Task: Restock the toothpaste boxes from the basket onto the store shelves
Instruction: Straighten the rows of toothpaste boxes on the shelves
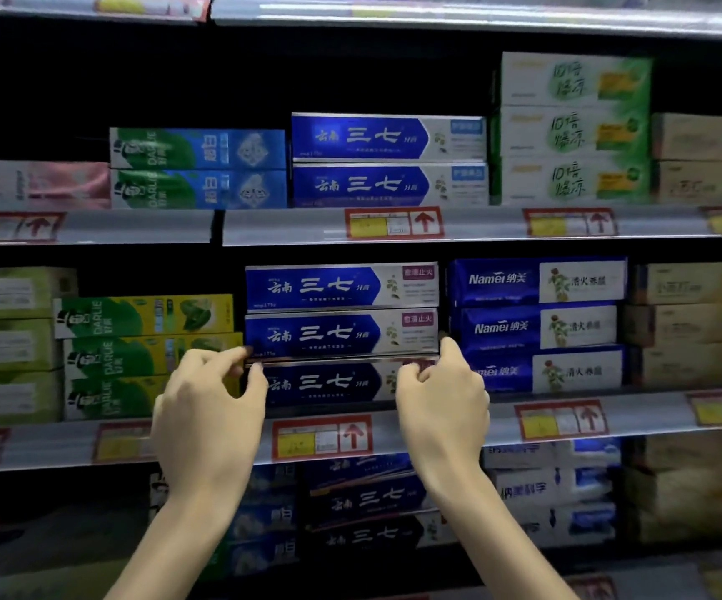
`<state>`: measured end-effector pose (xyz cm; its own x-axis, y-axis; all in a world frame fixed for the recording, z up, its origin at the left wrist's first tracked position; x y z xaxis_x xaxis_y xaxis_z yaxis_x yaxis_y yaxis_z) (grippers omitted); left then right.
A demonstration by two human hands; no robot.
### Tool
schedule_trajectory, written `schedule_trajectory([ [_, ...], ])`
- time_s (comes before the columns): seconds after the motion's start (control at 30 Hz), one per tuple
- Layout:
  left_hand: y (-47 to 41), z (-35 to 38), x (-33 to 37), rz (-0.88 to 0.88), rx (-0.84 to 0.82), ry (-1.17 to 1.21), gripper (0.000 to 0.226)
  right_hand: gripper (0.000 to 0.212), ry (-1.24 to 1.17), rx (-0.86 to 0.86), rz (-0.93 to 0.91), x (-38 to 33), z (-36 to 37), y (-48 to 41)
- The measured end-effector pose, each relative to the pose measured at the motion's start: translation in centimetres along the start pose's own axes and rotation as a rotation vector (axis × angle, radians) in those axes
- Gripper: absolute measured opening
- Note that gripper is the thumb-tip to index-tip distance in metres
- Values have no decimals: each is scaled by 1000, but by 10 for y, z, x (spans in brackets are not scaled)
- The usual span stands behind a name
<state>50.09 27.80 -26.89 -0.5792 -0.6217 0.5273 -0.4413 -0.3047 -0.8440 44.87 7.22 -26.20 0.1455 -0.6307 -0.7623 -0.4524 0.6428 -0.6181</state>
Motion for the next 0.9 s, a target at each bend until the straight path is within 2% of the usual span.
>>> schedule_trajectory([
  [0.1, 4, 4, -2, -65, -15, -43, 28, 14, 23, 12, 21, -4, 3, -2],
  [0.23, 2, 5, -5, -130, -15, -71, 25, 1, 34, 43, 39, -3, 2, -7],
  [0.33, -1, 6, -8, -141, -8, -91, 16, 3, 53, 59, 49, 1, 3, -10],
  [0.47, -3, 8, -13, -180, 4, -99, 19, 8, 54, 100, 49, 5, 2, -13],
  [0.6, -4, 11, -17, -193, 7, -41, 12, 12, 6, 112, 43, 10, 2, -13],
  [0.9, -9, 13, -22, -249, 35, 101, 18, 21, -89, 152, 24, 16, 0, -13],
])
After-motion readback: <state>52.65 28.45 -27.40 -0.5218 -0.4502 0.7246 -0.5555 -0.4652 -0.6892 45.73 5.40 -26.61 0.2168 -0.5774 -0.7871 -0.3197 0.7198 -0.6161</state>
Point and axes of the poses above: each hand's wrist, its own y-axis away from the middle knuckle, its own z-axis out of the palm, x = y × z, the point moved 2 cm from there along -y, towards the middle knuckle, and after that the axes turned 2 degrees about x, right-handed, at the moved point
